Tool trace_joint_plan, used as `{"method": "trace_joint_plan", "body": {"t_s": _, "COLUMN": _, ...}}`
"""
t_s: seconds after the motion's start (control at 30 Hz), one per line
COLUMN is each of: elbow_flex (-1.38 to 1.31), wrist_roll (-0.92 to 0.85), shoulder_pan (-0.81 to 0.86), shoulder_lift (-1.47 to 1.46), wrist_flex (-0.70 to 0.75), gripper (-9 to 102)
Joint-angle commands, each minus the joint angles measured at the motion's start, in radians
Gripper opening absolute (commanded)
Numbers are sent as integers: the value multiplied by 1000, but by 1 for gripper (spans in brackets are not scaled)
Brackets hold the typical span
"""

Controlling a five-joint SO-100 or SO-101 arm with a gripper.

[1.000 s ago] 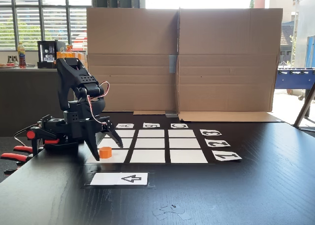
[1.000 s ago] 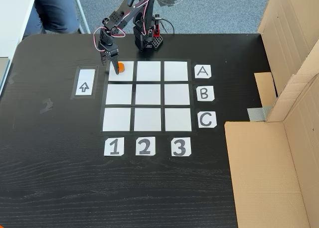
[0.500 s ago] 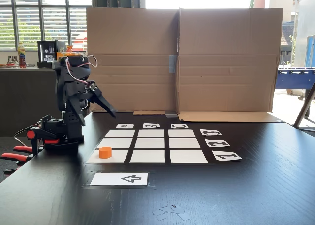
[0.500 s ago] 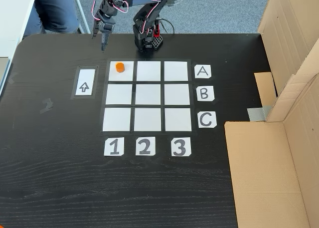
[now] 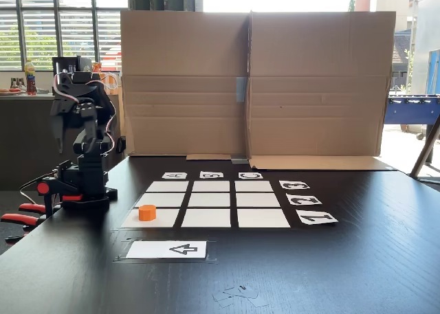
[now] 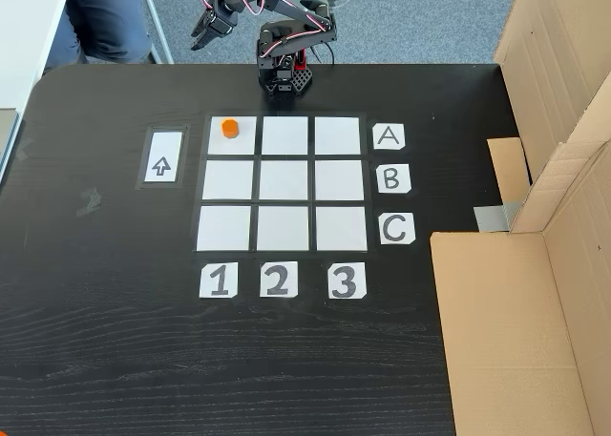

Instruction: Pick up the round, orange token and place it in the grid on square A1.

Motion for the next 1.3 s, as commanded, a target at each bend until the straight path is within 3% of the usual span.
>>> {"method": "trace_joint_plan", "body": {"t_s": 0.0, "elbow_flex": 84, "wrist_roll": 3, "shoulder_pan": 61, "shoulder_lift": 95, "wrist_flex": 6, "gripper": 11}}
{"method": "trace_joint_plan", "body": {"t_s": 0.4, "elbow_flex": 337, "wrist_roll": 2, "shoulder_pan": 152, "shoulder_lift": 310, "wrist_flex": -17, "gripper": 7}}
{"method": "trace_joint_plan", "body": {"t_s": 0.83, "elbow_flex": 647, "wrist_roll": 3, "shoulder_pan": 209, "shoulder_lift": 451, "wrist_flex": -210, "gripper": 2}}
{"method": "trace_joint_plan", "body": {"t_s": 1.27, "elbow_flex": 669, "wrist_roll": 8, "shoulder_pan": 235, "shoulder_lift": 471, "wrist_flex": -224, "gripper": 0}}
